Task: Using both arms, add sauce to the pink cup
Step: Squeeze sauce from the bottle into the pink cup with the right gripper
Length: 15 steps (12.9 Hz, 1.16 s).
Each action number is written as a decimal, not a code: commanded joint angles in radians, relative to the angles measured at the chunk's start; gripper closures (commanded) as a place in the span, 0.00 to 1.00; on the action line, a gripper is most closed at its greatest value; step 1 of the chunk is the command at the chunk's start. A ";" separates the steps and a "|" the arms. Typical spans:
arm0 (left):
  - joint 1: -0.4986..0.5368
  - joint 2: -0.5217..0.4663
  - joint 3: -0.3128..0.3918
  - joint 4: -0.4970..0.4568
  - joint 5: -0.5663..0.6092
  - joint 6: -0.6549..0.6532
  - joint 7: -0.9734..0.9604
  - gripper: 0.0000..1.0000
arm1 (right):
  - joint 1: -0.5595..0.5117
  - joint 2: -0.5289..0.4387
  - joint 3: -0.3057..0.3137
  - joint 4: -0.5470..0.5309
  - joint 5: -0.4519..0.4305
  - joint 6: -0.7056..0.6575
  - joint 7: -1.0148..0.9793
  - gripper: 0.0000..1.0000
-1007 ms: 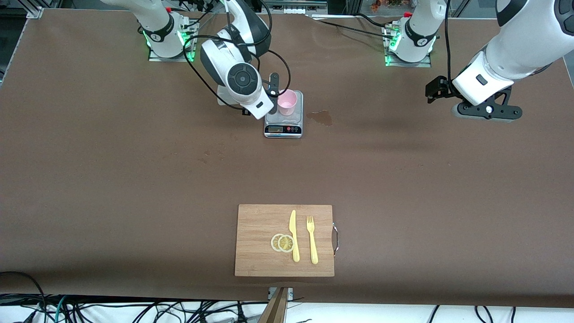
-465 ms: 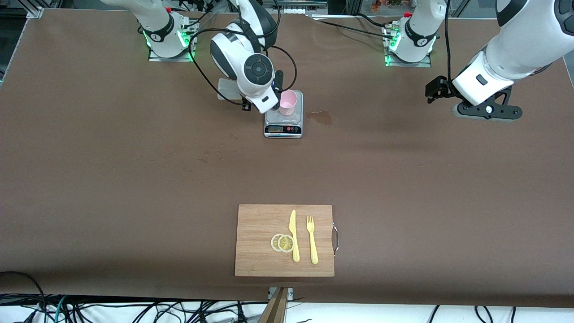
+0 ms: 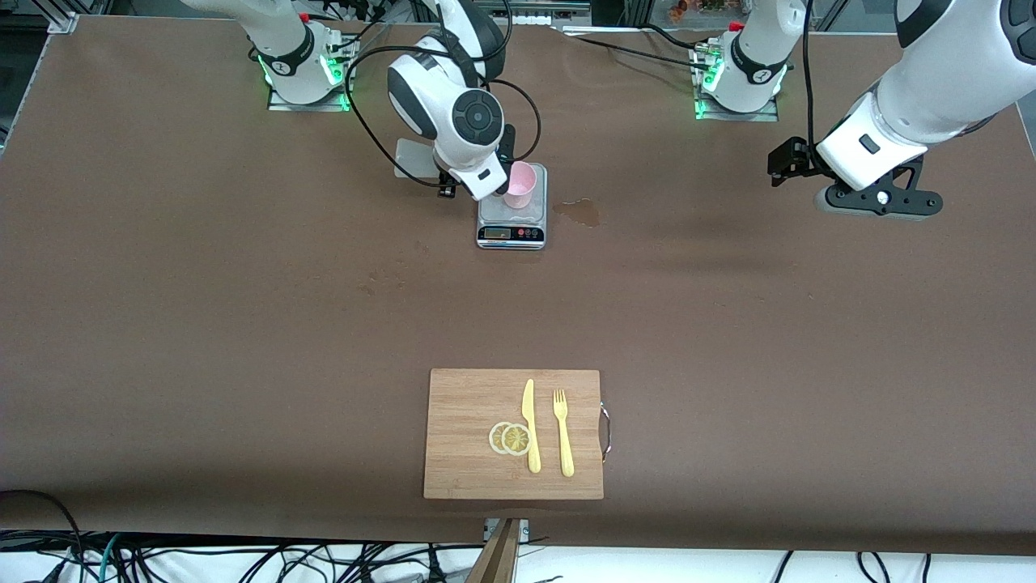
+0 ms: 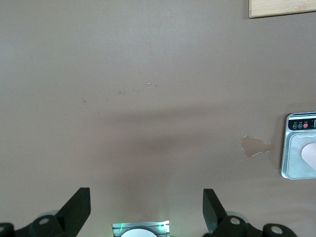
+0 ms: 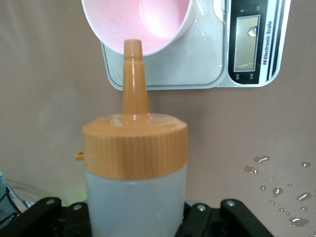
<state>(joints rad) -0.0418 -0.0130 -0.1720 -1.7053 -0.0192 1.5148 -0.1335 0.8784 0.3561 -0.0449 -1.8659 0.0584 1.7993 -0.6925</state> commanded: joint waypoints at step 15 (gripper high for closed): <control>0.002 -0.008 0.003 0.007 -0.018 -0.015 0.020 0.00 | 0.030 0.084 0.002 0.165 -0.071 -0.135 0.045 1.00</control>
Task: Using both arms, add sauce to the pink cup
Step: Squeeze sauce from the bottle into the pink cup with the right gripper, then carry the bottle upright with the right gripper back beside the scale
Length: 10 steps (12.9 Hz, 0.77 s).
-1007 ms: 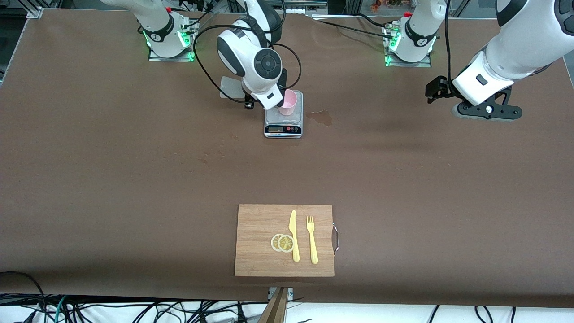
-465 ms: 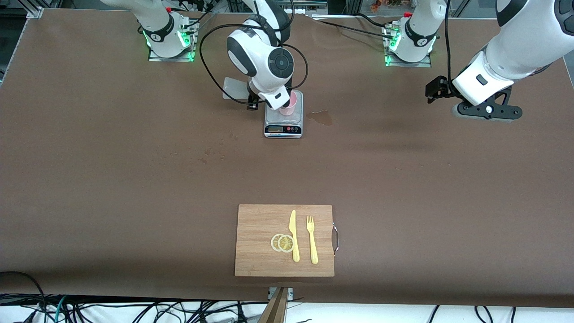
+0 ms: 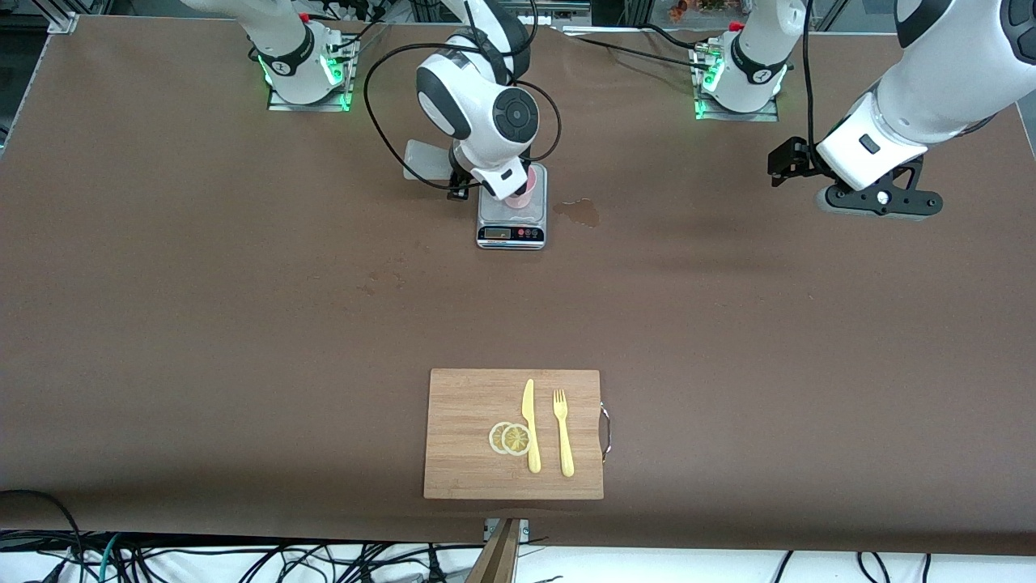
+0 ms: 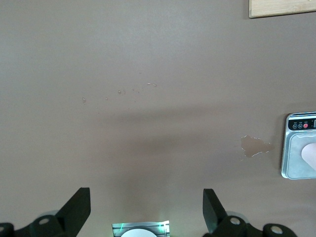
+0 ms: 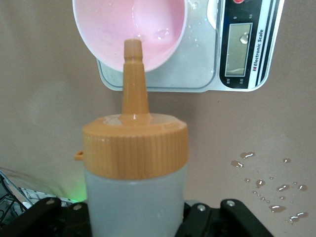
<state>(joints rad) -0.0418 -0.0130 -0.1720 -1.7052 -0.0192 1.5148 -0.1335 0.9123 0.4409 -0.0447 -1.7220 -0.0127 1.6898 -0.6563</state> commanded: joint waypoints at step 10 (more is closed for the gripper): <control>0.002 -0.008 0.003 0.009 -0.027 -0.015 0.020 0.00 | -0.272 -0.151 0.000 -0.021 0.311 -0.010 -0.293 1.00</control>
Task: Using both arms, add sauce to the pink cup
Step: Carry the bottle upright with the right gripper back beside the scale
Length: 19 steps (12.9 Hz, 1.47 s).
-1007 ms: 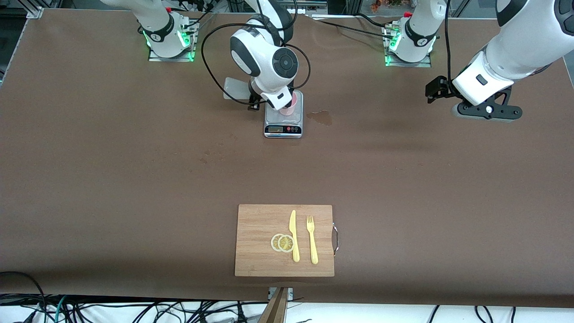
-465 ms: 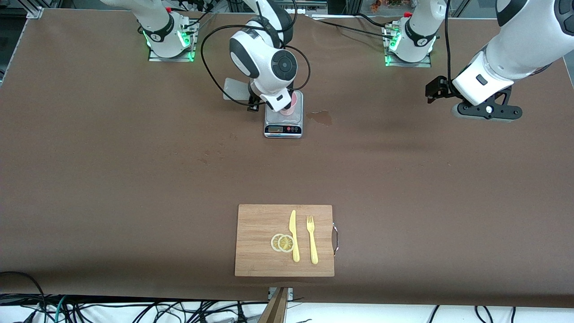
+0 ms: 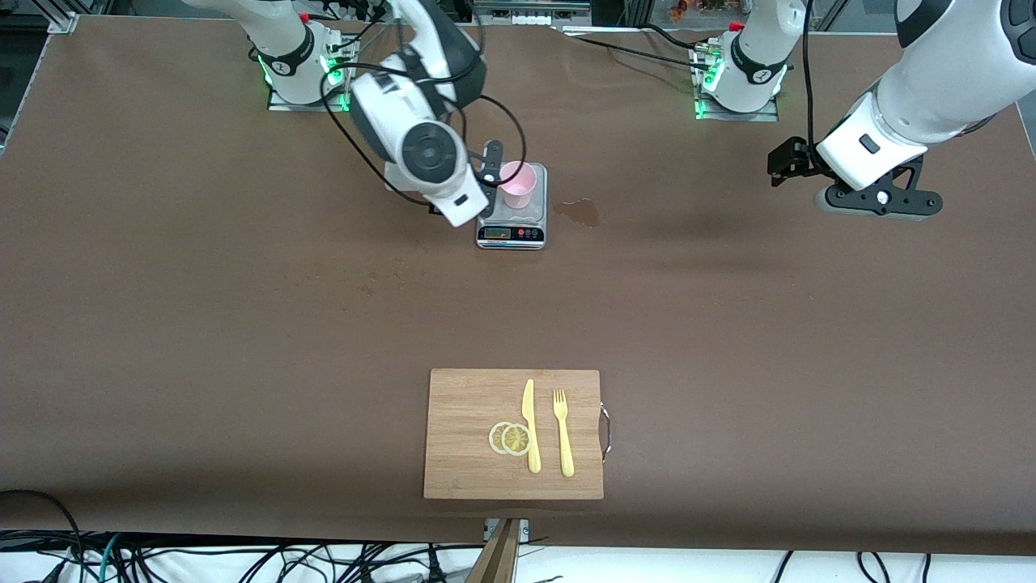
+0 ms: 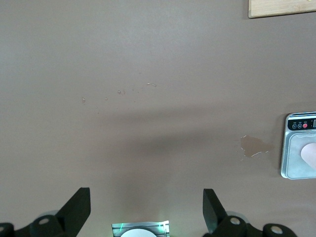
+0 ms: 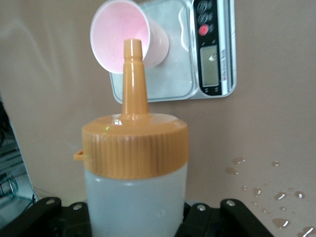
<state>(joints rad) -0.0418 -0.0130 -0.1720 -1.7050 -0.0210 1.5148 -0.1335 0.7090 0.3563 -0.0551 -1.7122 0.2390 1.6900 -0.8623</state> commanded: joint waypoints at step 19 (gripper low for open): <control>0.003 -0.008 0.003 0.008 -0.027 -0.015 0.020 0.00 | -0.847 0.384 -0.117 0.167 0.729 -0.438 -1.693 1.00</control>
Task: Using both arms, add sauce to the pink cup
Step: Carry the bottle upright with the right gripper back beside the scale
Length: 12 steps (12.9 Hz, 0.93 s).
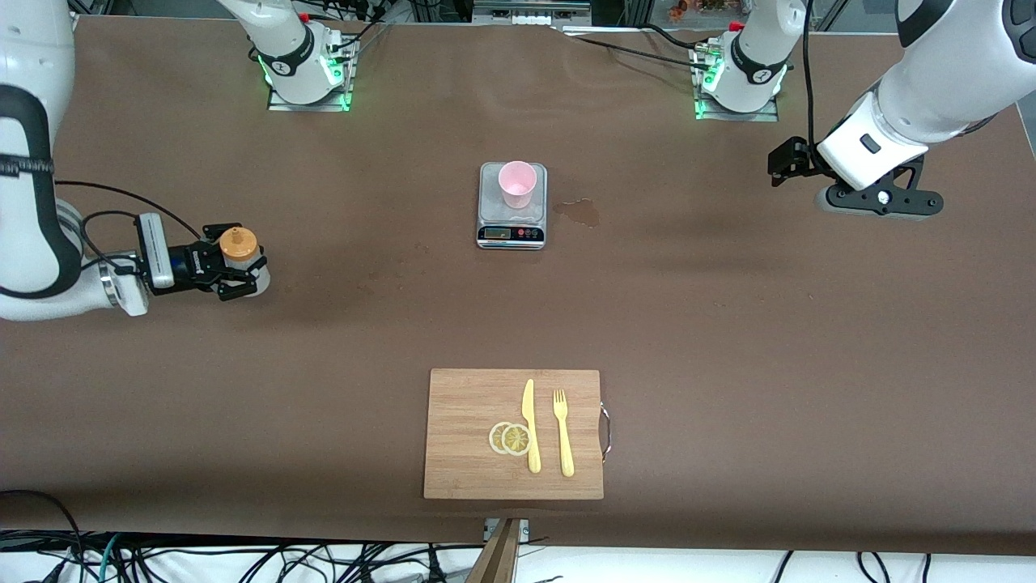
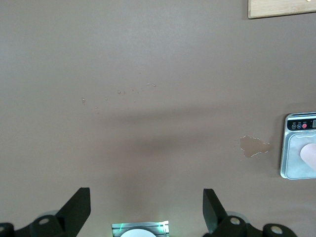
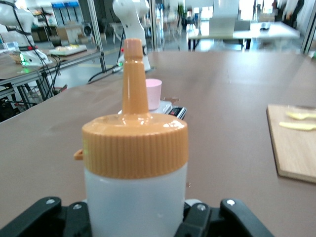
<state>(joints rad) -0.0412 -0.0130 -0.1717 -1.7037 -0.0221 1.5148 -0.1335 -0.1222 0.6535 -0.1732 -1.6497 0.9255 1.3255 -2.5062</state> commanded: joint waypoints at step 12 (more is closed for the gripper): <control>0.003 -0.008 0.003 0.007 -0.025 -0.015 0.020 0.00 | 0.027 0.301 0.001 0.116 0.223 -0.074 -0.230 0.90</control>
<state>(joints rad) -0.0412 -0.0130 -0.1716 -1.7035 -0.0222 1.5148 -0.1335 -0.1021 0.9362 -0.1689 -1.5651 1.1290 1.2723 -2.7132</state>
